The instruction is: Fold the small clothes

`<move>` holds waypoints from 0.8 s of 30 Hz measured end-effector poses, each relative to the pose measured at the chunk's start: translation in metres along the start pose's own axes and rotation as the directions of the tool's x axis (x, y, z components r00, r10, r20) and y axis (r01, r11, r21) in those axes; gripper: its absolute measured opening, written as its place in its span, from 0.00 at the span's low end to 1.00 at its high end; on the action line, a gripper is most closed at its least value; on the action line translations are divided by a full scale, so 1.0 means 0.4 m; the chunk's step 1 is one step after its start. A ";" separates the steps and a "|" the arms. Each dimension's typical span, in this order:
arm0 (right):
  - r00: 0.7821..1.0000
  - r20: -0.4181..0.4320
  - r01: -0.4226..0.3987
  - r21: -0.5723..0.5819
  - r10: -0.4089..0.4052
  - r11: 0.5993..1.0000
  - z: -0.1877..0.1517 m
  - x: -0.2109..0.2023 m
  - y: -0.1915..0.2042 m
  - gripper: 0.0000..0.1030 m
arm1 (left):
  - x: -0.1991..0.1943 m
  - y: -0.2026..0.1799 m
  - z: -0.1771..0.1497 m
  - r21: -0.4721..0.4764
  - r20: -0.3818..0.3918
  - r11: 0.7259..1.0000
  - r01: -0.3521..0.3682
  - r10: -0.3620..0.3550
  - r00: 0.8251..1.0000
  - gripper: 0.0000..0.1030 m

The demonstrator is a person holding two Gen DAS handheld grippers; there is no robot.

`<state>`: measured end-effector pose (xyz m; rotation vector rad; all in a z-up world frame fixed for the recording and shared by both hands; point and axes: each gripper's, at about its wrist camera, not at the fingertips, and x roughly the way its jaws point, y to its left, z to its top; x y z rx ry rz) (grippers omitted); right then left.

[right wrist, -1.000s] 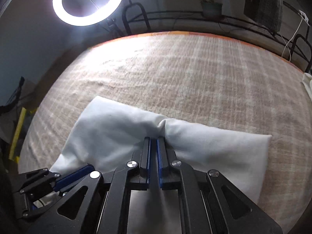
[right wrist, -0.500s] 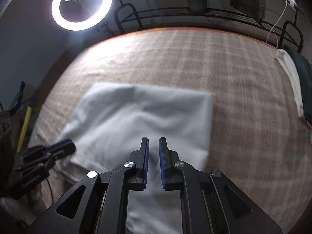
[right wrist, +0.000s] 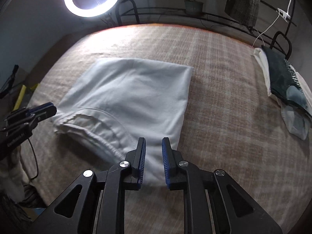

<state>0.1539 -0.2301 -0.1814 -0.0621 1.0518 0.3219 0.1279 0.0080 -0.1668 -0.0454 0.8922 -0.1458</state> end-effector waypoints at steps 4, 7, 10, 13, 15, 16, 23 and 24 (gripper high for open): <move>0.997 0.068 -0.024 0.049 0.021 0.999 -0.017 -0.080 0.007 0.18 | -0.089 -0.007 0.013 -0.015 0.066 1.000 0.027 -0.025 0.998 0.36; 0.993 0.115 -0.038 0.071 0.030 0.997 -0.025 -0.125 0.018 0.19 | -0.140 -0.022 0.020 0.014 0.111 1.000 0.027 -0.028 0.993 0.36; 0.984 0.170 -0.059 0.086 0.044 0.995 -0.039 -0.178 0.026 0.25 | -0.180 -0.040 0.024 0.046 0.151 0.999 0.015 -0.022 0.988 0.40; 0.974 0.224 -0.049 0.087 0.028 0.995 -0.051 -0.226 0.032 0.39 | -0.206 -0.045 0.023 0.040 0.166 0.998 0.040 -0.046 0.985 0.50; 0.968 0.251 -0.034 0.071 0.015 0.997 -0.054 -0.244 0.033 0.39 | -0.216 -0.048 0.024 0.034 0.170 0.998 0.058 -0.063 0.983 0.52; 0.966 0.260 -0.034 0.069 0.015 0.997 -0.056 -0.251 0.033 0.39 | -0.221 -0.052 0.025 0.036 0.172 0.997 0.061 -0.066 0.983 0.56; 0.948 0.317 0.010 0.084 -0.037 0.996 -0.053 -0.265 0.020 0.59 | -0.215 -0.066 0.031 0.032 0.160 0.996 0.078 -0.082 0.984 0.71; 0.948 0.317 0.006 0.091 -0.035 0.996 -0.050 -0.261 0.015 0.59 | -0.209 -0.064 0.031 0.026 0.150 0.996 0.084 -0.086 0.985 0.71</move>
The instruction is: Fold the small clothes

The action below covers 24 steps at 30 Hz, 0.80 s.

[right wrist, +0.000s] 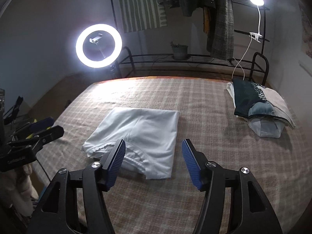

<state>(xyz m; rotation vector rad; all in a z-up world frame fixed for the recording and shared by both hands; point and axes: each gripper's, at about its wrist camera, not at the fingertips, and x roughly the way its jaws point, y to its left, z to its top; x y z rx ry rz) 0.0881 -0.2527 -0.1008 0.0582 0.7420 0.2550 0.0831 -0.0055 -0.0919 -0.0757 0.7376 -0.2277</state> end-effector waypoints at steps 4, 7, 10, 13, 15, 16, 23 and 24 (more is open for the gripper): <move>1.000 -0.010 -0.020 0.033 0.020 0.999 0.000 0.028 -0.017 0.60 | 0.040 0.030 -0.005 -0.049 -0.039 0.999 0.001 -0.003 0.999 0.71; 0.996 -0.050 -0.070 0.092 0.075 0.993 -0.005 0.068 -0.040 0.60 | 0.090 0.093 -0.010 -0.147 -0.100 0.989 0.018 -0.033 0.994 0.71; 0.982 -0.121 -0.120 0.171 0.142 0.978 -0.019 0.132 -0.074 0.60 | 0.130 0.157 -0.019 -0.249 -0.135 0.968 0.019 -0.054 0.989 0.71; 0.968 -0.175 -0.134 0.246 0.179 0.960 -0.033 0.194 -0.116 0.60 | 0.179 0.229 -0.029 -0.349 -0.176 0.937 0.013 -0.079 0.981 0.71; 0.959 -0.188 -0.149 0.307 0.213 0.940 -0.043 0.220 -0.145 0.60 | 0.207 0.276 -0.039 -0.435 -0.186 0.900 0.024 -0.116 0.976 0.71; 0.954 -0.192 -0.153 0.353 0.232 0.923 -0.049 0.234 -0.167 0.60 | 0.223 0.299 -0.045 -0.480 -0.193 0.877 0.025 -0.134 0.972 0.71; 0.940 -0.150 -0.182 0.536 0.306 0.824 -0.066 0.277 -0.250 0.60 | 0.305 0.368 -0.066 -0.612 -0.216 0.790 0.049 -0.226 0.950 0.65; 0.939 -0.152 -0.182 0.540 0.308 0.822 -0.067 0.283 -0.253 0.60 | 0.314 0.375 -0.070 -0.624 -0.218 0.780 0.047 -0.232 0.948 0.64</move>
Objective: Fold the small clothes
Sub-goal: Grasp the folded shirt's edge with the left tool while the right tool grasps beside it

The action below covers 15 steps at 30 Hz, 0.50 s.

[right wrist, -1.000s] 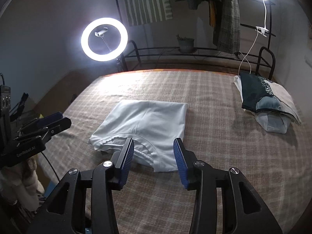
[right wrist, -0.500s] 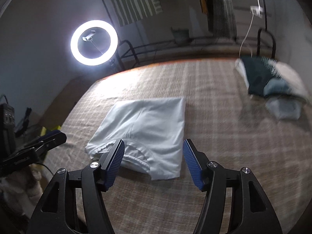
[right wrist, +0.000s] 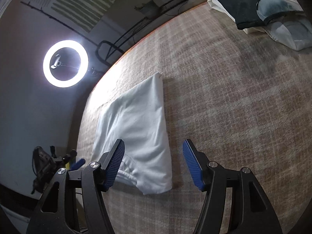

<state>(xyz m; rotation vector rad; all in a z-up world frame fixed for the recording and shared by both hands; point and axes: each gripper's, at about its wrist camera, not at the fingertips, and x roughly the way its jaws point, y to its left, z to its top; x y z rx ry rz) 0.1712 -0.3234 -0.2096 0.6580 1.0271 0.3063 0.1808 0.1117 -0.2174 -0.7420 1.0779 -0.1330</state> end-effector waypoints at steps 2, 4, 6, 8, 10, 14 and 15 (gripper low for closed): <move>1.000 -0.006 -0.002 0.004 0.002 1.000 0.006 0.006 -0.006 0.60 | 0.013 0.014 0.006 -0.027 -0.013 1.000 0.008 -0.008 1.000 0.58; 1.000 -0.011 0.007 0.001 -0.007 1.000 0.006 0.015 -0.009 0.60 | 0.024 0.023 0.007 -0.042 -0.022 0.999 0.007 -0.008 1.000 0.55; 1.000 -0.017 0.010 0.003 -0.010 1.000 0.012 0.024 -0.016 0.60 | 0.033 0.025 0.008 -0.038 -0.026 0.999 -0.001 0.000 1.000 0.54; 1.000 -0.022 0.009 0.010 -0.009 1.000 0.016 0.032 -0.023 0.57 | 0.043 0.027 0.010 -0.034 -0.031 0.999 -0.009 0.008 0.999 0.50; 1.000 -0.031 0.000 0.024 0.001 1.000 0.021 0.040 -0.034 0.52 | 0.055 0.028 0.013 -0.034 -0.039 0.999 -0.015 0.013 0.999 0.45; 0.999 -0.051 -0.012 0.044 0.015 0.999 0.032 0.069 -0.046 0.47 | 0.082 0.021 0.017 -0.039 -0.052 0.999 -0.017 0.015 0.999 0.45; 0.998 -0.056 -0.015 0.049 0.018 0.999 0.036 0.077 -0.049 0.47 | 0.087 0.019 0.019 -0.036 -0.053 0.999 -0.017 0.015 0.998 0.45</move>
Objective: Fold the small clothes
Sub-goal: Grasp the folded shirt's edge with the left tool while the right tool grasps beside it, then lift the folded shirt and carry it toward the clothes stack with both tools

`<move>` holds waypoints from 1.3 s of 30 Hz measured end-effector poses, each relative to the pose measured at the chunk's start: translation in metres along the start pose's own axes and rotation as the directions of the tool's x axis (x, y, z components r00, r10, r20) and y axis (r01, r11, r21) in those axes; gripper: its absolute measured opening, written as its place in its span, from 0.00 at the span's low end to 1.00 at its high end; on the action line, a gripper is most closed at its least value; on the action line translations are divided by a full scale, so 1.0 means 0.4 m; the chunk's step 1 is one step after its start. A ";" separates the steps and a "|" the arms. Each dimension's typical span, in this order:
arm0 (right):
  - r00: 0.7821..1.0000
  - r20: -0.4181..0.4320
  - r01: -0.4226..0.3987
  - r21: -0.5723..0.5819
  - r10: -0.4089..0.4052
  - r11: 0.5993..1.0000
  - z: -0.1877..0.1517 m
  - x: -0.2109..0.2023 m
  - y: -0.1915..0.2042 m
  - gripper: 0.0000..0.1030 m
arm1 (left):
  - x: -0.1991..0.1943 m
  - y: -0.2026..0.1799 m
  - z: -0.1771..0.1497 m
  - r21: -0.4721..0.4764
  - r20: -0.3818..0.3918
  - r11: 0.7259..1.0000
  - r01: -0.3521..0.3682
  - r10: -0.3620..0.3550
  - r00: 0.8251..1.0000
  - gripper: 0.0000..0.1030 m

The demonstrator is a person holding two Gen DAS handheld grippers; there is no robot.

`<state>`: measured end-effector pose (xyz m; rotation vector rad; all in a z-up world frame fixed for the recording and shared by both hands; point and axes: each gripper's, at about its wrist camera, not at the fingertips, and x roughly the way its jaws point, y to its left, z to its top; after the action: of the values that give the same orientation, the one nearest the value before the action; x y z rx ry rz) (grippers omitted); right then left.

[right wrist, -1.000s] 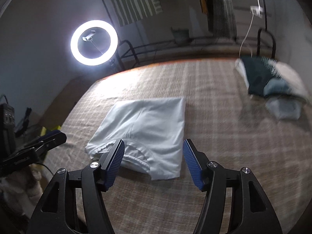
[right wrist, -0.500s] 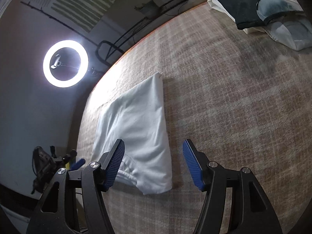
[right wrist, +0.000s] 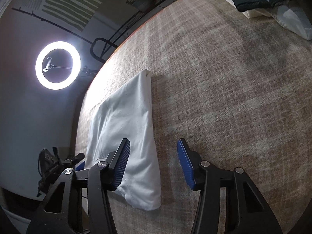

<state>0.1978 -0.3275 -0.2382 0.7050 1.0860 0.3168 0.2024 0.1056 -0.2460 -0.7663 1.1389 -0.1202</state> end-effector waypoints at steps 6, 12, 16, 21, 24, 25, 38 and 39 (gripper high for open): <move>0.999 -0.015 -0.035 0.007 0.035 0.999 0.015 0.034 0.006 0.44 | 0.038 -0.033 0.021 0.019 -0.004 1.000 0.017 -0.017 1.000 0.45; 0.997 -0.022 -0.073 0.006 0.073 0.997 0.039 0.082 0.037 0.44 | 0.071 -0.077 0.034 0.054 -0.001 0.998 0.019 -0.019 1.000 0.45; 0.998 -0.014 -0.066 -0.007 0.066 0.998 0.051 0.097 0.056 0.42 | 0.089 -0.097 0.039 0.059 0.005 0.998 -0.002 0.002 1.000 0.28; 0.999 -0.036 -0.030 -0.034 0.029 0.999 0.059 0.123 0.081 0.14 | 0.095 -0.112 0.033 0.096 0.016 0.995 -0.035 0.033 0.999 0.12; 1.000 -0.023 0.014 -0.076 -0.016 0.997 0.058 0.111 0.103 0.05 | 0.079 -0.147 0.025 0.166 0.059 0.983 -0.078 0.069 0.996 0.10; 1.000 -0.007 0.026 -0.096 -0.027 0.995 0.059 0.100 0.117 0.05 | 0.073 -0.159 0.020 0.185 0.072 0.979 -0.089 0.077 0.994 0.09; 0.991 -0.022 0.124 -0.185 -0.130 0.975 0.056 0.089 0.112 0.23 | 0.083 -0.124 0.028 0.161 0.052 0.983 -0.084 0.076 0.996 0.27; 0.993 -0.032 0.108 -0.164 -0.115 0.980 0.056 0.089 0.094 0.25 | 0.086 -0.117 0.031 0.149 0.047 0.986 -0.080 0.074 0.996 0.30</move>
<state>0.2376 -0.2877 -0.2317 0.4923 1.1208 0.3208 0.2413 0.0611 -0.2419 -0.5874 1.1054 -0.1232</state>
